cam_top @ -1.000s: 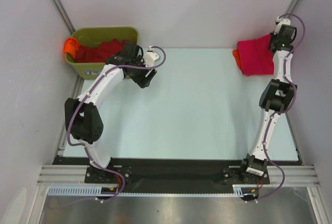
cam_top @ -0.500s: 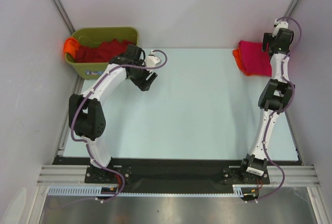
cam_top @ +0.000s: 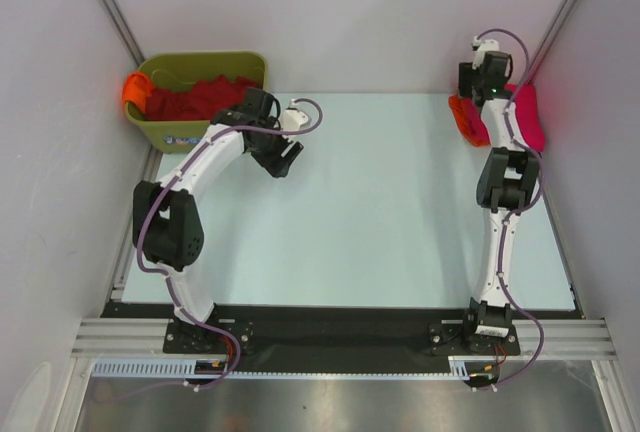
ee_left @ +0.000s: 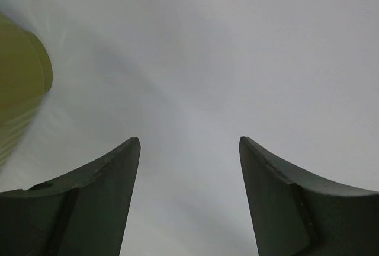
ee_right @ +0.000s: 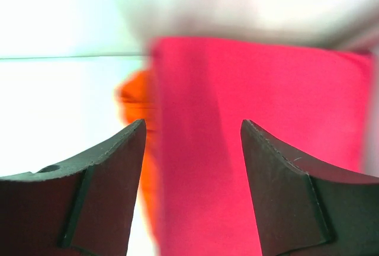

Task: Fold and stack the t-shirts
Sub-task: Neatly place the folded tshirt to the corner

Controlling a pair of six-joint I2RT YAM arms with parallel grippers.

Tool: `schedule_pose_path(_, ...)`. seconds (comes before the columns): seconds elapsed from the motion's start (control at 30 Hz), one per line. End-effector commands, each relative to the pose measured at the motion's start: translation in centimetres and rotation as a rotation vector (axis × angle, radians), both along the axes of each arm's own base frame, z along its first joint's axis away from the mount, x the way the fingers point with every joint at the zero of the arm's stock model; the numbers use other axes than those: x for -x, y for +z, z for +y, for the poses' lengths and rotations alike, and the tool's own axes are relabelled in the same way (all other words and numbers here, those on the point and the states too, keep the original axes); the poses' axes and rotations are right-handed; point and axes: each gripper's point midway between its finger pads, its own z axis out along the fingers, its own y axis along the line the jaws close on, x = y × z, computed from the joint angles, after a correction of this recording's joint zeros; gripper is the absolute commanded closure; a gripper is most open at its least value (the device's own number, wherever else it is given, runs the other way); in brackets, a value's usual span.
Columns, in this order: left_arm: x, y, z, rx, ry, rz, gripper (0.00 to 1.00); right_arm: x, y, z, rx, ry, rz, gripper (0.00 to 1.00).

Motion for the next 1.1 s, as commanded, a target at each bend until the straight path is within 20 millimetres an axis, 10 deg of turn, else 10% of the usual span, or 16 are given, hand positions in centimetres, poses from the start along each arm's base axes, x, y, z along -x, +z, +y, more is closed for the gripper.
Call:
schedule_pose_path(0.0,0.2,1.0,0.3,-0.005,-0.021,-0.04,0.27,-1.0,0.4,1.7,-0.012,-0.008,-0.033,0.3)
schedule_pose_path(0.4,0.2,0.9,0.3,-0.007,-0.032,-0.037,0.26,-1.0,-4.3,1.2,0.086,-0.064,0.044,0.53)
schedule_pose_path(0.6,0.2,0.9,0.3,-0.005,-0.032,-0.035,0.26,-1.0,-3.6,2.1,0.09,-0.054,0.035,1.0)
schedule_pose_path(1.07,0.4,0.5,0.9,-0.008,-0.028,-0.031,0.26,-0.9,-1.6,6.8,0.09,0.03,0.005,1.0)
